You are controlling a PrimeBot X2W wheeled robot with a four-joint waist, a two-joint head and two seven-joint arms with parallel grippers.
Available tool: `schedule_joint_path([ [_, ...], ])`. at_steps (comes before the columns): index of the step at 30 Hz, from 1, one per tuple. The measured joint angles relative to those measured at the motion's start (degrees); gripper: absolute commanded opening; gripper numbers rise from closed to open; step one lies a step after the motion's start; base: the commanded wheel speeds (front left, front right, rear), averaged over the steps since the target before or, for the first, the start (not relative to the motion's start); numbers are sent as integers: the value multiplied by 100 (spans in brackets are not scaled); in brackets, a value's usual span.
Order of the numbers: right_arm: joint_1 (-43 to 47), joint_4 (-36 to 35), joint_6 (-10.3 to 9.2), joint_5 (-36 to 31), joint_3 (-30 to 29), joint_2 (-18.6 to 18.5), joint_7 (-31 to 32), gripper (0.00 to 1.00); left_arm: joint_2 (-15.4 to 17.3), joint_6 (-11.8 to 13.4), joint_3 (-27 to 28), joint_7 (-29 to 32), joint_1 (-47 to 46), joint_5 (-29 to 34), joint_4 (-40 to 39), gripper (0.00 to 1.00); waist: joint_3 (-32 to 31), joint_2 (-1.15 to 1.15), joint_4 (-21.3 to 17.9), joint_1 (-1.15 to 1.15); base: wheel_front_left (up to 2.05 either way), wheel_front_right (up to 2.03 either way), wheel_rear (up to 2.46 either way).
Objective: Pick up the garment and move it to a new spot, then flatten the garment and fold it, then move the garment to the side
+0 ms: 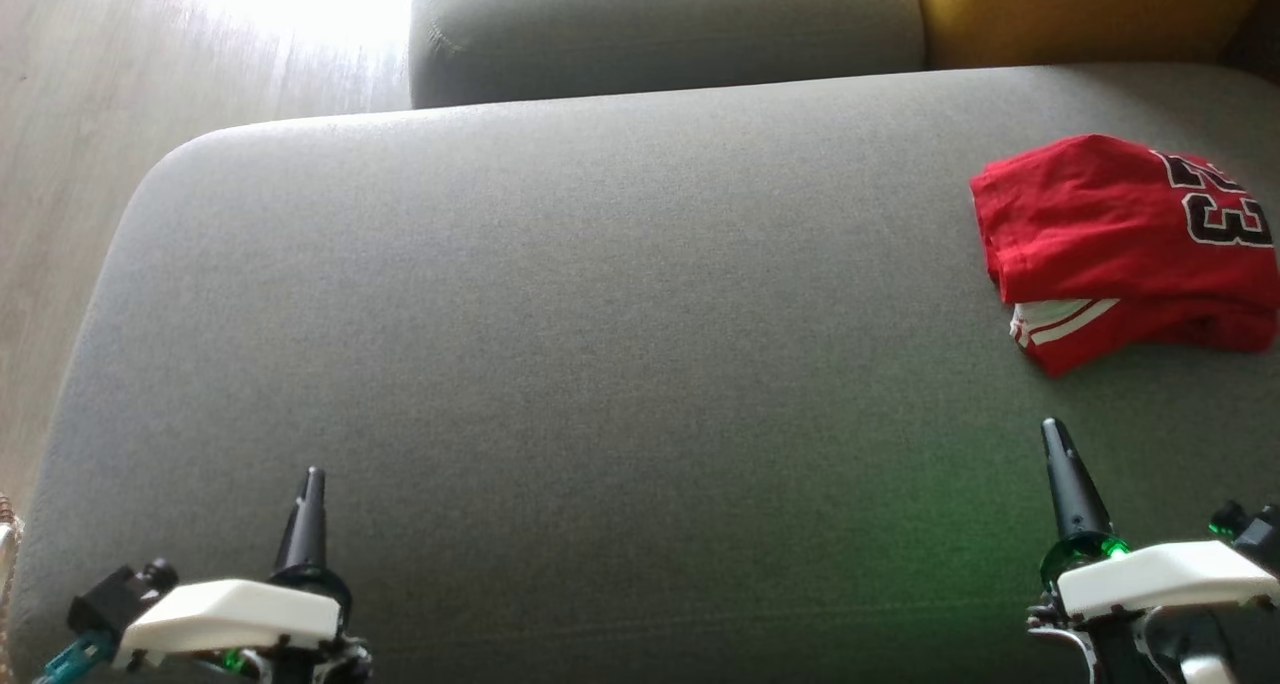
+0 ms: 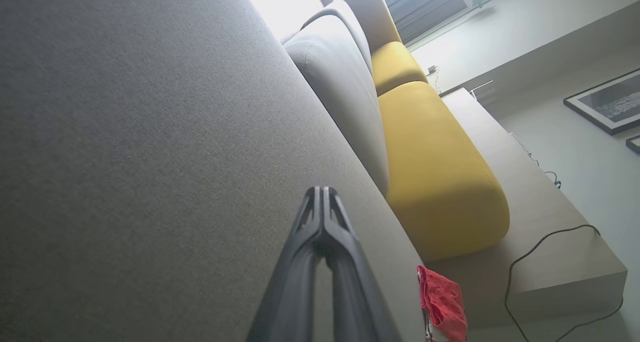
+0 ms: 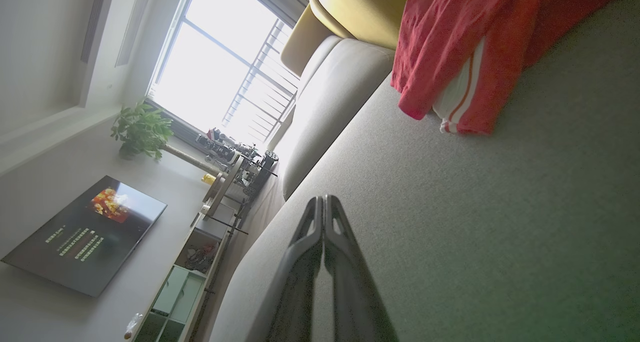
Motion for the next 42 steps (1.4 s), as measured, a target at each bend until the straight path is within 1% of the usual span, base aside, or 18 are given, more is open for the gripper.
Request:
schedule_joint_path([
  [16,-125,77,-1,1106,-48,0,252,0,1,-138,142,246,-223,-1001,156,0,36,0,-7,0,0,0,0],
  [22,-218,111,-1,1451,-78,0,313,0,1,-155,224,309,-243,-1313,187,0,48,0,-8,0,0,0,0],
  [23,-230,111,-1,1524,-87,0,349,0,1,-198,229,318,-249,-1380,194,0,50,0,-9,0,0,0,0],
  [42,-348,181,-1,2831,-163,0,637,0,-2,-353,431,656,-508,-2548,352,0,93,0,-17,0,0,0,0],
])
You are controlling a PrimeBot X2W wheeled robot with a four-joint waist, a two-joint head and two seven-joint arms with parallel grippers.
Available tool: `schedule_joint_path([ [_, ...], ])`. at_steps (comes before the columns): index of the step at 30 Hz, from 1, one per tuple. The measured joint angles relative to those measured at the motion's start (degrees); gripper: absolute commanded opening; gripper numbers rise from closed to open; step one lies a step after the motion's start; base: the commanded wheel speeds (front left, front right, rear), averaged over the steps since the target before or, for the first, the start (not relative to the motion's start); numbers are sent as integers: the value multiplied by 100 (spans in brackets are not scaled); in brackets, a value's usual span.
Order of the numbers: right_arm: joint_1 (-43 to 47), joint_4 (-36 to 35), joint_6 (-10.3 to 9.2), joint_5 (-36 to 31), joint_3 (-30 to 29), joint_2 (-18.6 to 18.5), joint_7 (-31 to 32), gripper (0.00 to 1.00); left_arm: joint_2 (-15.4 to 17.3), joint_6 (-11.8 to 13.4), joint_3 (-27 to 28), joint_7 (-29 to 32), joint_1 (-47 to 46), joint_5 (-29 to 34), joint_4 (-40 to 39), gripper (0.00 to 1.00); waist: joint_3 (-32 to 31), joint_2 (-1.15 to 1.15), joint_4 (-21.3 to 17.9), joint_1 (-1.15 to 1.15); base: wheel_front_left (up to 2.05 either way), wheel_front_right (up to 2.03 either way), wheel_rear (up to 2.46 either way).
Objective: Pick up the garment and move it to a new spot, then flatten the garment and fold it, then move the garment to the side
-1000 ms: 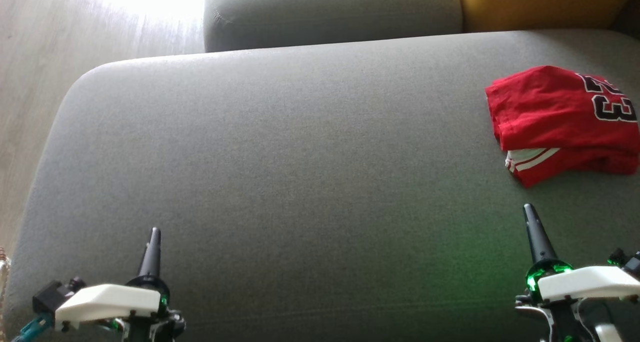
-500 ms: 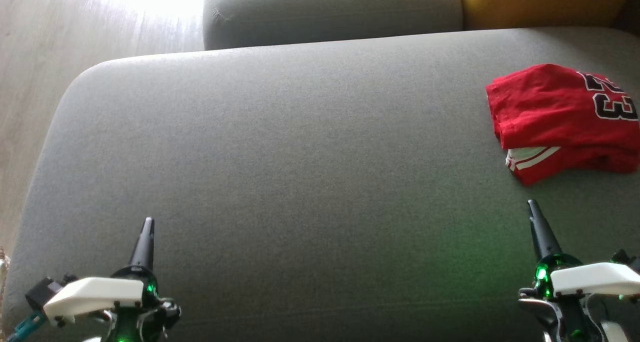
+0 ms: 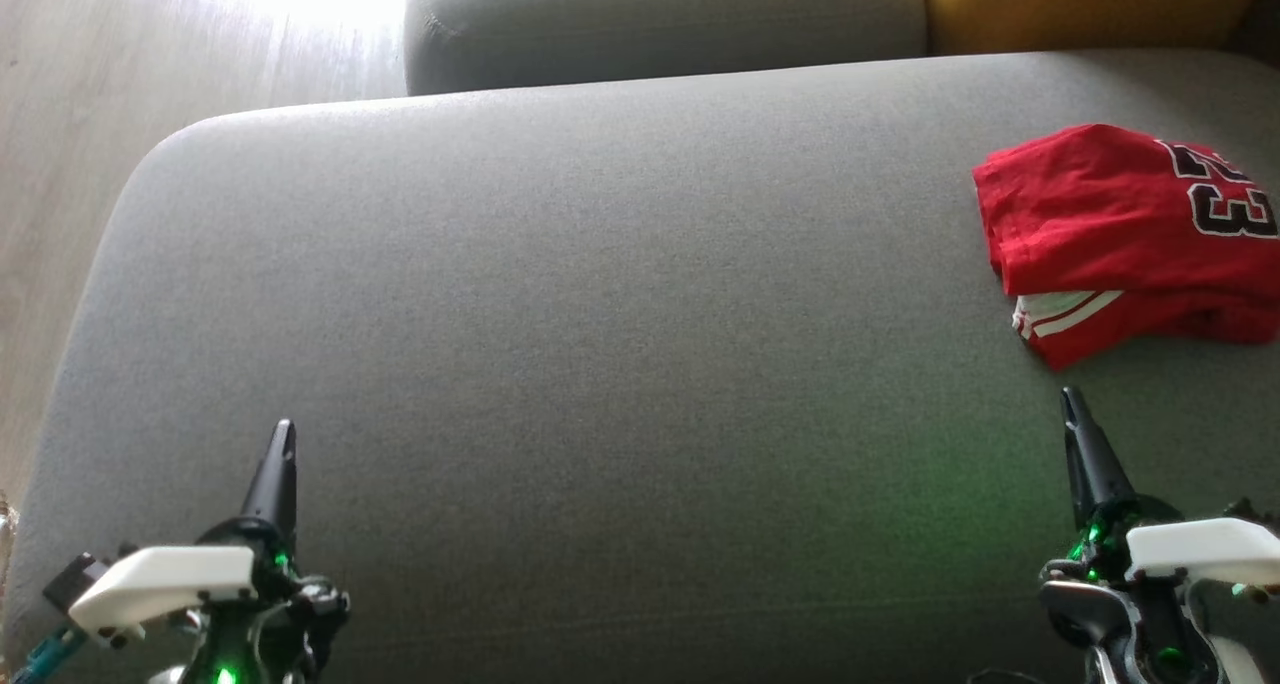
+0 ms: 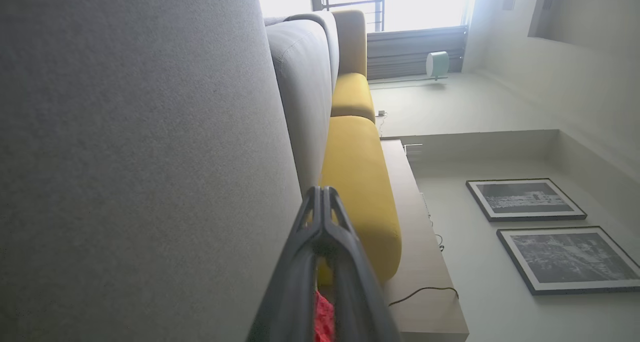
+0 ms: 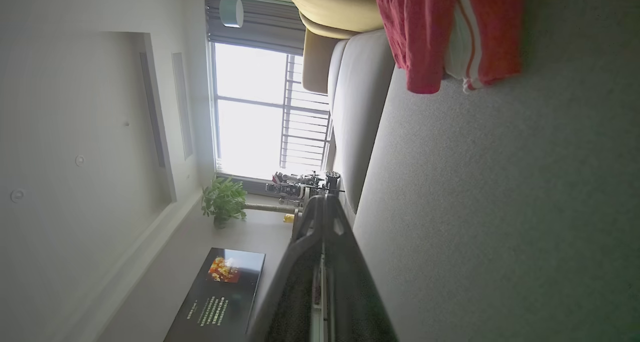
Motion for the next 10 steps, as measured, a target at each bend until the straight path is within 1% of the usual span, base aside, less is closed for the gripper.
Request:
schedule_joint_path([
  [10,-118,65,-1,650,-20,0,170,0,-3,-94,149,151,-201,-587,54,0,20,0,-3,0,0,0,0],
])
